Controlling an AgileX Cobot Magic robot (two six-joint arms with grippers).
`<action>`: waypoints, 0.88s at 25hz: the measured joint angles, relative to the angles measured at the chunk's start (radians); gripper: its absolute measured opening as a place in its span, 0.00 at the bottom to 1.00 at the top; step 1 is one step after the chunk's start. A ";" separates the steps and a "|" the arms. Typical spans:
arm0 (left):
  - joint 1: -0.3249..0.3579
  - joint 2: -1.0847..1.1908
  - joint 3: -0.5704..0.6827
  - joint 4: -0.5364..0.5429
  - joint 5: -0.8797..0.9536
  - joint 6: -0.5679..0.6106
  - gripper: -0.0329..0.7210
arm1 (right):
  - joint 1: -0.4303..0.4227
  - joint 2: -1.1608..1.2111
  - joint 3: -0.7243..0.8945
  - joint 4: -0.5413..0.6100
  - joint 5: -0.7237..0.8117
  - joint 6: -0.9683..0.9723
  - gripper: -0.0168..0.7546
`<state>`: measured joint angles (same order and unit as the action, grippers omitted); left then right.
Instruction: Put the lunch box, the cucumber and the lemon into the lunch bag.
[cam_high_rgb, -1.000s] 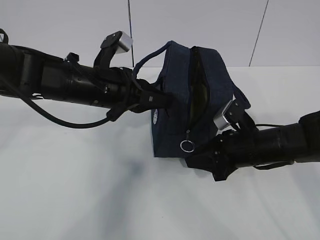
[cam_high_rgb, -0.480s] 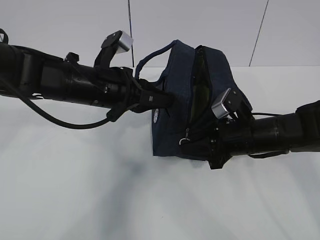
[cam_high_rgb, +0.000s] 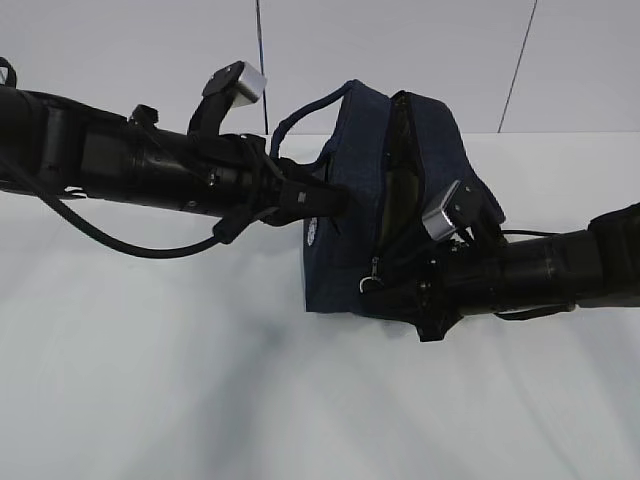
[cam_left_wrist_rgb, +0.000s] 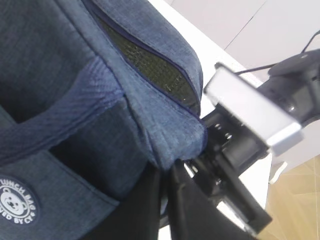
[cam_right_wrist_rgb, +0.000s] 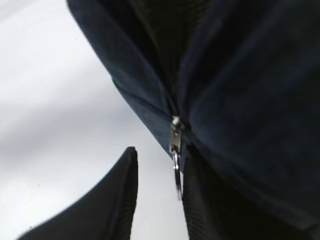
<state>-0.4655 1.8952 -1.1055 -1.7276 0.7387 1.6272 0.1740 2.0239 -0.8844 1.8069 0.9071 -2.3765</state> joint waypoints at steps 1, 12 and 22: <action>0.000 0.000 0.000 0.000 0.000 0.000 0.03 | 0.000 0.011 0.000 0.000 0.000 0.002 0.33; 0.000 0.000 0.000 0.000 0.002 0.000 0.03 | 0.000 0.040 -0.004 0.000 0.053 0.001 0.33; 0.000 0.000 0.000 -0.002 0.002 0.000 0.03 | 0.000 0.056 -0.047 0.000 0.075 0.005 0.33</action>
<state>-0.4655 1.8952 -1.1055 -1.7293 0.7405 1.6272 0.1740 2.0802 -0.9311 1.8069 0.9825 -2.3717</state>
